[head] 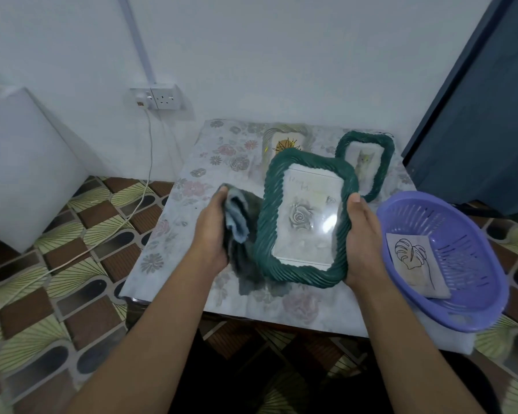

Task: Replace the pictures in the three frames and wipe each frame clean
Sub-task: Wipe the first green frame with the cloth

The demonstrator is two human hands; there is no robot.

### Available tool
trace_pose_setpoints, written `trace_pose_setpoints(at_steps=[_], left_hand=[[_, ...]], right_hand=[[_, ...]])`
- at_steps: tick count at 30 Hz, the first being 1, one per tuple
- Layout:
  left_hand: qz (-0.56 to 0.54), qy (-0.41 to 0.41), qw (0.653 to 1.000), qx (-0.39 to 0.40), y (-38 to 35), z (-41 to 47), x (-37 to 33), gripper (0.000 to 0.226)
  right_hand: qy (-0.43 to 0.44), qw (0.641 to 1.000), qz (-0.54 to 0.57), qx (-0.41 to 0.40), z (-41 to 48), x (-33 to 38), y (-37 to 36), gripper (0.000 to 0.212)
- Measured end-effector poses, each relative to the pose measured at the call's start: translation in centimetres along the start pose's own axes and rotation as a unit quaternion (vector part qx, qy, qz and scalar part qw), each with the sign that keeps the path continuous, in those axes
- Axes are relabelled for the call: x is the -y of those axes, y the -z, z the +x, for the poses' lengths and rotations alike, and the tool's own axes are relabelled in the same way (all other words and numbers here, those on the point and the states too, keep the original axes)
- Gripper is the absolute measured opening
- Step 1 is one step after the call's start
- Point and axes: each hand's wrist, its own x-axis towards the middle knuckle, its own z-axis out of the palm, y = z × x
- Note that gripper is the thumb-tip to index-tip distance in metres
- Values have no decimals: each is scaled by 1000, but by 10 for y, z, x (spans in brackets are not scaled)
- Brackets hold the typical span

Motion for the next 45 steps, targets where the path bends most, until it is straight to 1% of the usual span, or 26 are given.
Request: trace_pose_setpoints(at_steps=[3,5,6,8,9,11,12,13,14,15,16,17,18,19,20,22,24,26,27,29,31,33,35,37,41,45], left_hand=[[-5,-20,999,-34,3,-4,-2,30],[-60,-22,998,-4,5,-9,-4,28],[-64,-21,998,7,5,-15,-7,29],[-73,20,996,44,2,-20,-10,42],[-47,44,996,63,-2,-23,-10,54],[20,42,995,93,-8,-26,-10,73],[48,42,993,103,-12,-28,-12,76],[64,44,989,122,-15,-27,-9,73],[74,46,986,140,-20,-28,-8,66],[98,25,984,145,-21,-25,-5,57],[144,-25,979,143,-22,-21,-1,50],[218,-105,963,118,-21,-15,4,41],[284,-181,938,82,-21,-11,7,31],[327,-230,916,45,-21,-9,11,27],[353,-255,900,17,-21,-7,14,29],[382,-275,882,-25,-22,-7,15,41],[397,-257,880,-41,-17,2,15,51],[359,-219,906,-38,-13,10,15,52],[342,-205,917,-36,-12,10,15,55],[351,-206,913,-12,-13,8,18,60],[346,-201,916,39,-12,0,22,46],[322,-159,928,99,-8,-5,28,34],[323,-126,928,139,-2,-10,38,32],[313,-110,931,153,0,-15,47,29],[312,-116,931,147,2,-17,53,26],[375,-168,908,79,-8,-21,49,46]], right_hand=[[10,1000,3,-13,4,4,0,48],[17,1000,-5,-10,3,7,-1,53],[20,1000,-10,-8,2,8,-1,52],[24,999,-24,-6,0,8,-1,46],[26,999,-32,1,-2,10,-2,44],[33,998,-49,22,-6,12,-6,37],[31,998,-54,27,-8,12,-8,33],[28,998,-54,31,-10,12,-9,34],[24,997,-59,37,-12,11,-9,43],[20,997,-63,49,-13,11,-10,54],[16,995,-70,65,-16,10,-11,64],[11,994,-74,75,-17,9,-12,70],[9,994,-77,79,-18,8,-13,69],[6,993,-82,80,-20,7,-14,64],[8,993,-85,82,-21,6,-16,59],[11,991,-91,94,-22,1,-17,55],[3,992,-90,92,-22,-4,-18,49],[-9,993,-79,89,-23,-6,-19,53],[-11,994,-76,83,-22,-7,-18,51],[-14,995,-75,66,-22,-6,-18,41],[-15,996,-76,43,-20,-3,-18,44],[-14,997,-76,19,-16,1,-17,46],[-11,997,-70,-12,-11,5,-15,48],[-14,997,-61,-34,-6,6,-14,48],[-16,997,-38,-60,-5,1,-8,40],[-47,996,-21,-79,-6,-11,-2,49]])
